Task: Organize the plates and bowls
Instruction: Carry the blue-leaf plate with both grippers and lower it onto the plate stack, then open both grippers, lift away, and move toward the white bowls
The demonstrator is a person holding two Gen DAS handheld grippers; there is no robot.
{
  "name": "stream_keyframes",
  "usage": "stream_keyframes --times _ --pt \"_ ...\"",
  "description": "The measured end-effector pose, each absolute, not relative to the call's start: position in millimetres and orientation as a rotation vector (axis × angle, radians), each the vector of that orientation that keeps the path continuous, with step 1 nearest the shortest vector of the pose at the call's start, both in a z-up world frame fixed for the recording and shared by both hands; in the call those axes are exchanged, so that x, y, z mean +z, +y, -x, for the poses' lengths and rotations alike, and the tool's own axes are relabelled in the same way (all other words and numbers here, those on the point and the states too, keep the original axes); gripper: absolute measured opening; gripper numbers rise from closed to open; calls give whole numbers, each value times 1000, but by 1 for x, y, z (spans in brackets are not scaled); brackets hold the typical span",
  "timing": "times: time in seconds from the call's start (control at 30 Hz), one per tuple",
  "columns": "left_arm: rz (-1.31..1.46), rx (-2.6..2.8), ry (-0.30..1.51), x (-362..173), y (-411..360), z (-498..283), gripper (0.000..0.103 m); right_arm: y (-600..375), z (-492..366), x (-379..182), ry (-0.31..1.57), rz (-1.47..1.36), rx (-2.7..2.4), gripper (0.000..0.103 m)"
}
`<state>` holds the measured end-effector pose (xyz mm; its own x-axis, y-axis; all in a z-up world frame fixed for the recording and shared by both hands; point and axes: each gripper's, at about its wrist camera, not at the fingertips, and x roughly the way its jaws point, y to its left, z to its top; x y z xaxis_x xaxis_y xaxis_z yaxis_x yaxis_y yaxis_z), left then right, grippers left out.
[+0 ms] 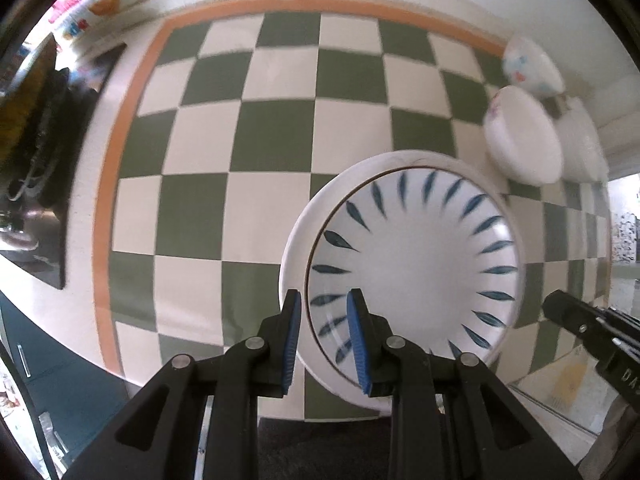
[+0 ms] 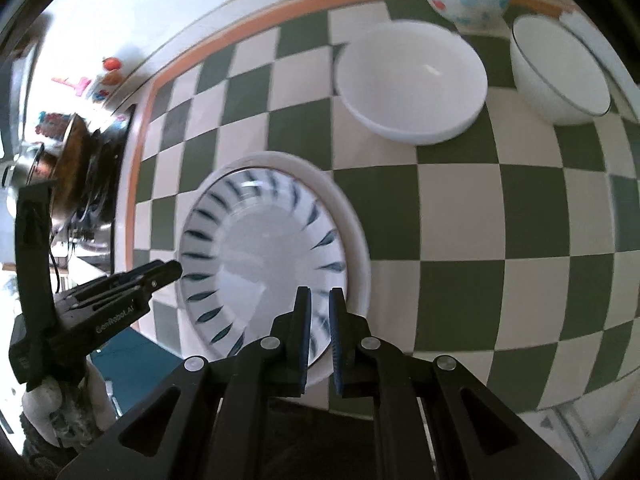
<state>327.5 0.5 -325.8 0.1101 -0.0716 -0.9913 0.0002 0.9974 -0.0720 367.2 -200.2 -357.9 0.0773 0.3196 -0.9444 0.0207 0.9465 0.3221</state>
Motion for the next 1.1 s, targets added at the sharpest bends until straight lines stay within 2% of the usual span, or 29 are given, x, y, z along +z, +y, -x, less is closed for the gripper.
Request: stream_keyframes --times 0.2,0.27,0.3,0.33,0.37,0.4,0.43,0.47,0.53,0.67,1.1 --pt "38 -91 1334 -264 1 -289 23 -183 -326 -307 1395 -229 207 12" --pt "26 -96 1301 -250 0 -279 30 -180 -311 -289 1357 -221 189 25" --pt "26 -102 1278 -238 2 -274 31 -179 -305 -282 1340 -224 183 39" --pt "25 -104 1264 -231 3 -271 37 -179 -298 -274 1318 -228 175 51" --pt "22 -105 1246 -223 5 -264 47 -178 -290 -265 1299 -232 170 55" --pt "23 -105 1231 -218 6 -261 51 -177 -283 -257 1284 -235 167 62" --pt "23 -106 1220 -213 7 -258 63 -176 -277 -251 1274 -234 164 71" --pt "24 -112 1206 -209 9 -254 73 -174 -272 -245 1262 -230 157 74" --pt "20 -108 1167 -197 12 -244 80 -169 -259 -232 1239 -221 148 82" --pt "19 -112 1112 -178 15 -225 91 -162 -235 -210 1190 -186 123 87" --pt "17 -145 1085 -163 10 -187 93 -163 -187 -177 1126 -204 74 90"
